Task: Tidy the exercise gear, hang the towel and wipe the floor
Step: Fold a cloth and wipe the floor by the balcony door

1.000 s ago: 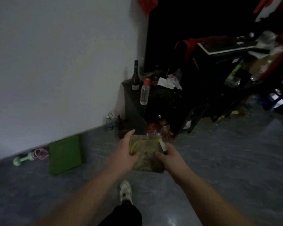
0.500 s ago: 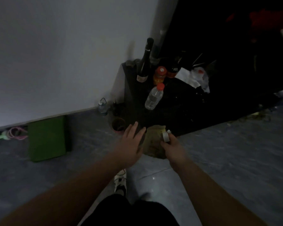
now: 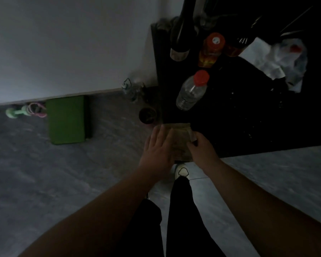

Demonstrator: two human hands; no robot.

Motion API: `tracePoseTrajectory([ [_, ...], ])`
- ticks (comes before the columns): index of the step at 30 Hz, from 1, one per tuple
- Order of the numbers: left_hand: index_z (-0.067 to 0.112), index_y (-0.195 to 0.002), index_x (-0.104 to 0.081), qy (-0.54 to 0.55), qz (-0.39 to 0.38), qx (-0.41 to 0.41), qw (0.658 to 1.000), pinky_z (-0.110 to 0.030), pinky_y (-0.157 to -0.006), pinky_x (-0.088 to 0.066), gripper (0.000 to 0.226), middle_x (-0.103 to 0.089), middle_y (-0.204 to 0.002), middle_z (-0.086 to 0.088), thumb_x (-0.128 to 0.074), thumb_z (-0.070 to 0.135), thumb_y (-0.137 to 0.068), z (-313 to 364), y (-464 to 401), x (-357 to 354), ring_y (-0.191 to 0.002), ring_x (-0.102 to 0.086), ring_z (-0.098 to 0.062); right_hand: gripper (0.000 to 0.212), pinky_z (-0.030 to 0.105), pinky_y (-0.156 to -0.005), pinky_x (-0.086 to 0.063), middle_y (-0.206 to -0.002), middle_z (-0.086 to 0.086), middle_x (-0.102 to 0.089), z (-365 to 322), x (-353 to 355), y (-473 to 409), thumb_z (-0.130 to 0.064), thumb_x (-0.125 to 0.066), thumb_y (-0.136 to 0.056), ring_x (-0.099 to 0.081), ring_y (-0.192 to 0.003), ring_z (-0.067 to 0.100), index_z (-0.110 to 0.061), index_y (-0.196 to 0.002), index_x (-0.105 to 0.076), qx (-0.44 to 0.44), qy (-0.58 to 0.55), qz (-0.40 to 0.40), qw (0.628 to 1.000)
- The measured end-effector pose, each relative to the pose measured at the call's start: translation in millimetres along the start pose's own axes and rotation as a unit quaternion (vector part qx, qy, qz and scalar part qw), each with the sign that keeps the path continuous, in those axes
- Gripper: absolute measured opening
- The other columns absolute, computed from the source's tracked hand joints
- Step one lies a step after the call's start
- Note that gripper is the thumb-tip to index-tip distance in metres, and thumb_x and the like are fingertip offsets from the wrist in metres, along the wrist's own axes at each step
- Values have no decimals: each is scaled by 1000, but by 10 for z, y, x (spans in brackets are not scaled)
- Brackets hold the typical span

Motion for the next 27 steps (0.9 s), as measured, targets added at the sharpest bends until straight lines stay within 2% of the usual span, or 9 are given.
tracePoseTrajectory([
  [3, 28, -156, 4, -12, 10, -16, 1000, -46, -122, 4, 74, 15, -163, -4, -17, 56, -91, 218, -71, -218, -148, 24, -25, 30, 14, -72, -39, -106, -9, -55, 179, 189, -44, -21, -53, -100, -52, -96, 7, -19, -131, -54, 24, 63, -11, 998],
  [6, 30, -157, -2, -36, 24, -21, 999, -49, -122, 2, 67, 8, -164, -5, -17, 54, -95, 393, -85, -393, -150, 17, -27, 36, 6, -65, -34, -108, -8, -55, 308, 356, -37, -19, -59, -97, -51, -96, 5, -17, -132, -50, 46, 83, 18, 995],
  [9, 31, -157, -7, -59, 33, -11, 998, -53, -121, -2, 66, -1, -165, -9, -22, 53, -96, 490, -100, -510, -151, 10, -31, 42, 6, -65, -39, -105, -10, -56, 419, 475, -38, -18, -63, -94, -55, -94, 6, -17, -133, -48, 63, 66, 46, 995],
  [11, 31, -157, -5, -67, 34, -2, 997, -52, -121, 1, 67, 2, -165, -9, -22, 53, -96, 513, -117, -556, -151, 12, -31, 45, 11, -71, -45, -108, -7, -59, 503, 500, -46, -17, -64, -94, -58, -95, 7, -19, -135, -46, 69, 64, 52, 994],
  [13, 32, -157, -2, -73, 31, 1, 997, -51, -121, 3, 67, 4, -165, -9, -21, 53, -96, 523, -136, -583, -150, 15, -31, 46, 27, -79, -55, -112, -3, -62, 588, 494, -57, -19, -64, -93, -61, -98, 12, -21, -135, -46, 81, 80, 61, 992],
  [15, 32, -157, -2, -79, 33, -1, 996, -51, -121, 4, 67, 5, -165, -9, -22, 53, -97, 517, -153, -607, -149, 16, -31, 45, 36, -85, -56, -117, 1, -60, 637, 479, -59, -19, -62, -93, -61, -101, 14, -23, -135, -45, 101, 107, 71, 987],
  [19, 31, -157, -9, -96, 47, -10, 994, -54, -121, -1, 67, -2, -165, -9, -27, 55, -97, 464, -173, -676, -150, 9, -32, 47, 37, -87, -52, -128, 7, -48, 624, 427, -42, -14, -60, -93, -55, -111, 23, -24, -136, -44, 151, 200, 91, 964],
  [23, 32, -157, -8, -109, 57, -9, 992, -58, -120, 1, 69, -5, -165, -9, -29, 57, -96, 452, -168, -680, -151, 6, -32, 48, 45, -91, -48, -130, 9, -49, 582, 419, 35, -19, -60, -89, -48, -116, 29, -20, -135, -46, 202, 367, 138, 898],
  [27, 27, -157, -5, -71, 94, 20, 993, -55, -121, 1, 70, 2, -165, -10, -31, 53, -97, 483, -111, -565, -151, 14, -27, 57, 47, -116, -30, -156, 11, -33, 540, 438, 108, -25, -51, -94, -28, -145, 30, -14, -148, -36, 276, 406, 121, 863],
])
Point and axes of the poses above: each hand's wrist, its own y-axis away from the middle knuckle, its own x-axis out of the back of the hand, z = x × y, the point moved 1 cm from there along -y, towards the middle knuckle
